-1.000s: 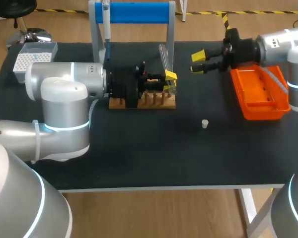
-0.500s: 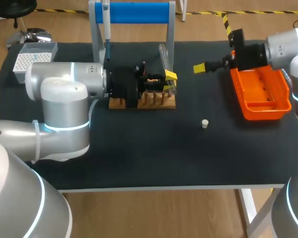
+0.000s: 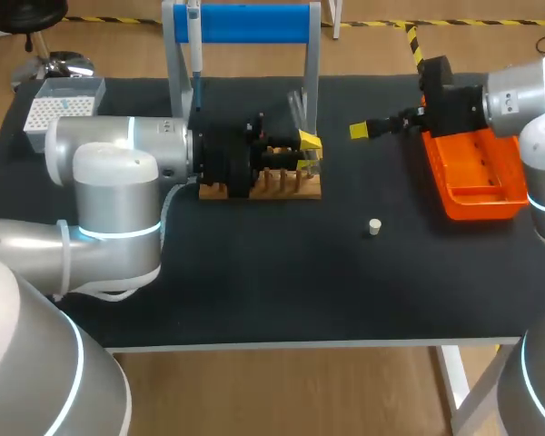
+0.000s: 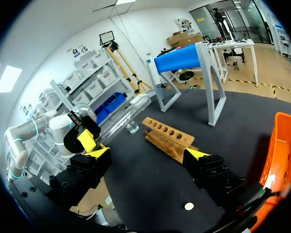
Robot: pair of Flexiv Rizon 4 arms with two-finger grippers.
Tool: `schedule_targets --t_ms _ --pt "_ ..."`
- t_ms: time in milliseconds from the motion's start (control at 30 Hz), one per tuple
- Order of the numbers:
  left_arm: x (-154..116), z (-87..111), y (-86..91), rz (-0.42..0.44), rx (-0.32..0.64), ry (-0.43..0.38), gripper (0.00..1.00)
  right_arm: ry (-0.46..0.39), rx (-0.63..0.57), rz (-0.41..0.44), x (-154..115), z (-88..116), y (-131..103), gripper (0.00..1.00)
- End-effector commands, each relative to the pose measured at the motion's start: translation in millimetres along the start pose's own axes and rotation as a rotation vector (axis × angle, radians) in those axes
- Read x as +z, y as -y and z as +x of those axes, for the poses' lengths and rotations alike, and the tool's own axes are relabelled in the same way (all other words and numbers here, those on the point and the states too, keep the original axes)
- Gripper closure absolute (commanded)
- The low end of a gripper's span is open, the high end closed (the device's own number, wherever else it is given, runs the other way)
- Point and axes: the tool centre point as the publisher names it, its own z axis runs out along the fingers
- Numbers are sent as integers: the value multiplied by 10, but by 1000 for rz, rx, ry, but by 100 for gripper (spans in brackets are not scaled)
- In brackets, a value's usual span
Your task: Invert the test tube, pick up the pipette, mount the tip to pipette, aspirate from beaker and dispense into the tube, eject the tip, return the pipette, and cap with the stopper.
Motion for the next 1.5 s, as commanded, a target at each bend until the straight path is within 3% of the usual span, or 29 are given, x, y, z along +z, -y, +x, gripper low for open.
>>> schedule_targets --t_ms 33,267,400,467,967,1133,1367,1500 --pt "-235 -17 -127 47 -206 -60 100 4 1 2 -17 14 2 0" --pt "-464 -62 -296 64 -530 -93 100 4 1 2 -17 14 2 0" --pt "-496 -106 -398 83 -765 -98 100 4 1 2 -17 14 2 0" --pt "-504 -185 -423 48 -767 -90 100 4 1 2 -17 14 2 0" --pt "-504 -185 -423 48 -767 -90 100 4 1 2 -17 14 2 0" --pt "-518 -241 -656 111 -957 -89 100 4 1 2 -17 14 2 0" --pt "-485 -342 -905 125 -1157 -65 100 4 1 2 -17 14 2 0" --pt "-460 -345 -996 109 -1198 -42 100 4 1 2 -17 14 2 0"
